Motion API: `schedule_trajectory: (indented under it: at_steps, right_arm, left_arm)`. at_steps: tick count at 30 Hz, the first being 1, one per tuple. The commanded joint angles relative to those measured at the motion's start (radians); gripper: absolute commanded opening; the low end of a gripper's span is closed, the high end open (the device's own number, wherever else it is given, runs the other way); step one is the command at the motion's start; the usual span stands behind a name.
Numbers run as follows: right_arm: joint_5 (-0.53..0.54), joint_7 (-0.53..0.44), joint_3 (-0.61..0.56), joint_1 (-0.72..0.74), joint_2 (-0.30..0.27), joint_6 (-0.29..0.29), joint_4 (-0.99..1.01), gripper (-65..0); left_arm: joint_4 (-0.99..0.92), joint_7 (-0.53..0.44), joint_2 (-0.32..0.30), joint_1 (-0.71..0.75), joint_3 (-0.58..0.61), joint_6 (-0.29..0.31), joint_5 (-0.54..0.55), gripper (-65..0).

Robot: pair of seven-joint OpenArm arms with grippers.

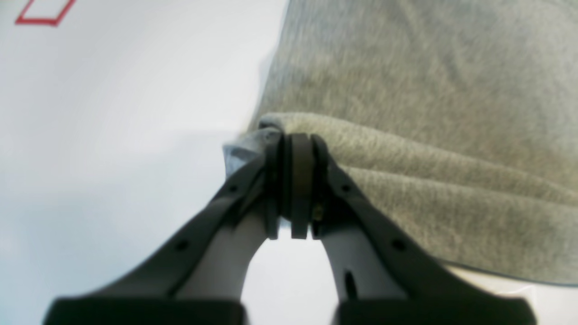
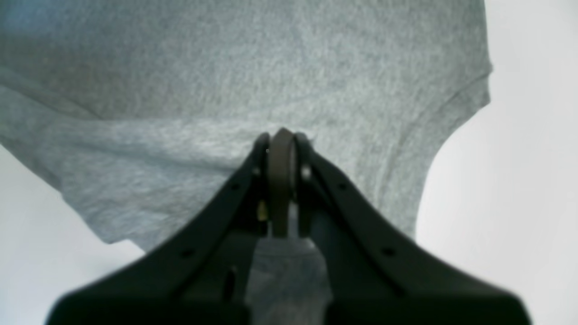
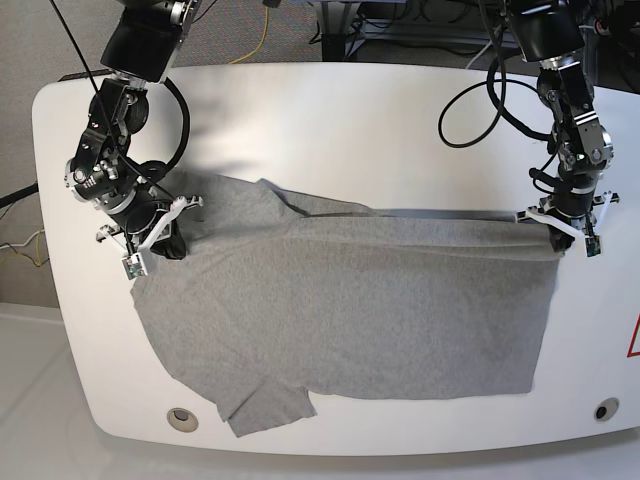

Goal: Fold the T-shirt properly

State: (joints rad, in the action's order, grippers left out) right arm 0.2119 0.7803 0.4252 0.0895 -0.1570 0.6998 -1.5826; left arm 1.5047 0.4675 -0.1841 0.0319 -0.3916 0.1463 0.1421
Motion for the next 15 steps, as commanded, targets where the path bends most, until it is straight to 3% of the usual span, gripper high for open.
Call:
schedule_trajectory:
  at_steps: [1,15]
  right_arm:
    - [-0.012,-0.025,-0.009,0.031,-0.01,-0.002,-0.017,-65.0]
    - [-0.087,-0.143,-0.113,0.04,-0.01,-0.002,0.064,-65.0]
  left_arm:
    - [-0.003,-0.042,-0.015,-0.023,-0.004,-0.004,0.0,-63.8]
    - [-0.034,-0.045,-0.015,-0.053,-0.004,-0.004,0.0,-63.8]
